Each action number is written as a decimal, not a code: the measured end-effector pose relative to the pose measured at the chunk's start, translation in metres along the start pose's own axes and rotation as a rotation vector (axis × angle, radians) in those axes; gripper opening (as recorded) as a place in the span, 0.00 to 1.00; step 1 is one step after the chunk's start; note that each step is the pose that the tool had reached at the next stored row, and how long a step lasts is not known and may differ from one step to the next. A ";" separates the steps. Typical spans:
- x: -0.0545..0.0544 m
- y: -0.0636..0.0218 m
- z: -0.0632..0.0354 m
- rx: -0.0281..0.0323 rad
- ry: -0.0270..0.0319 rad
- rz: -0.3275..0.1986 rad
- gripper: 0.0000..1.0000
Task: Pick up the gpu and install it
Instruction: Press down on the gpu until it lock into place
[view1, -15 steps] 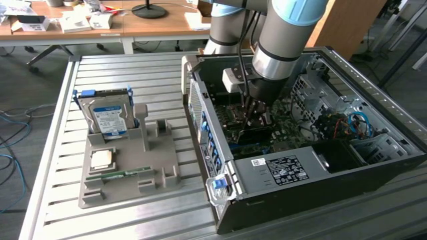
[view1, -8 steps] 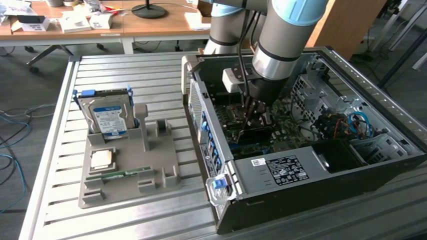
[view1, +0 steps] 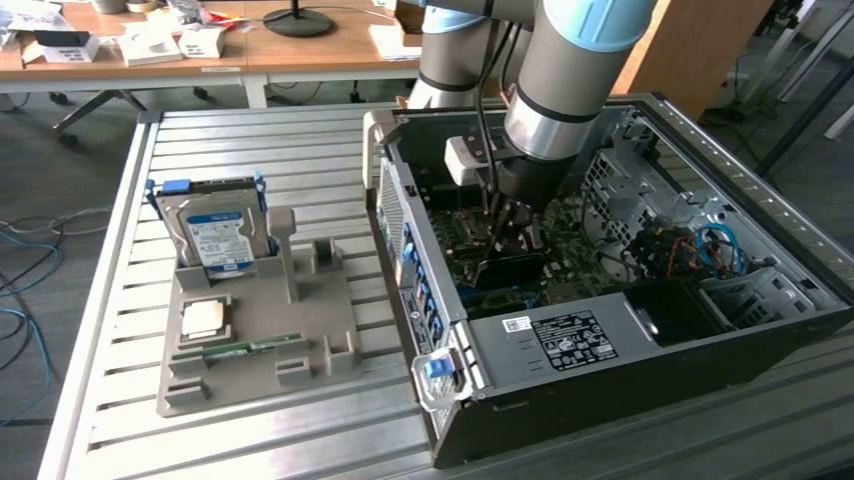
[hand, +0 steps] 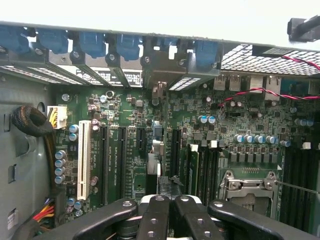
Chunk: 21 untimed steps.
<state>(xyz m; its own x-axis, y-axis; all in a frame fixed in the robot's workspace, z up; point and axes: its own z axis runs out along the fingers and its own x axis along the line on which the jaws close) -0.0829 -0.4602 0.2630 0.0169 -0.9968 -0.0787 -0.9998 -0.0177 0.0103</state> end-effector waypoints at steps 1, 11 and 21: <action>0.000 0.0001 -0.0027 -0.0004 0.0008 0.000 0.11; -0.002 0.0004 -0.0294 -0.0006 0.0015 0.000 0.11; -0.005 0.0006 -0.0614 -0.0006 0.0014 0.000 0.11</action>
<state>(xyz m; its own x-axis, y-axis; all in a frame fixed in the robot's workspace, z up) -0.0829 -0.4603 0.3246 0.0168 -0.9969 -0.0773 -0.9998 -0.0177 0.0109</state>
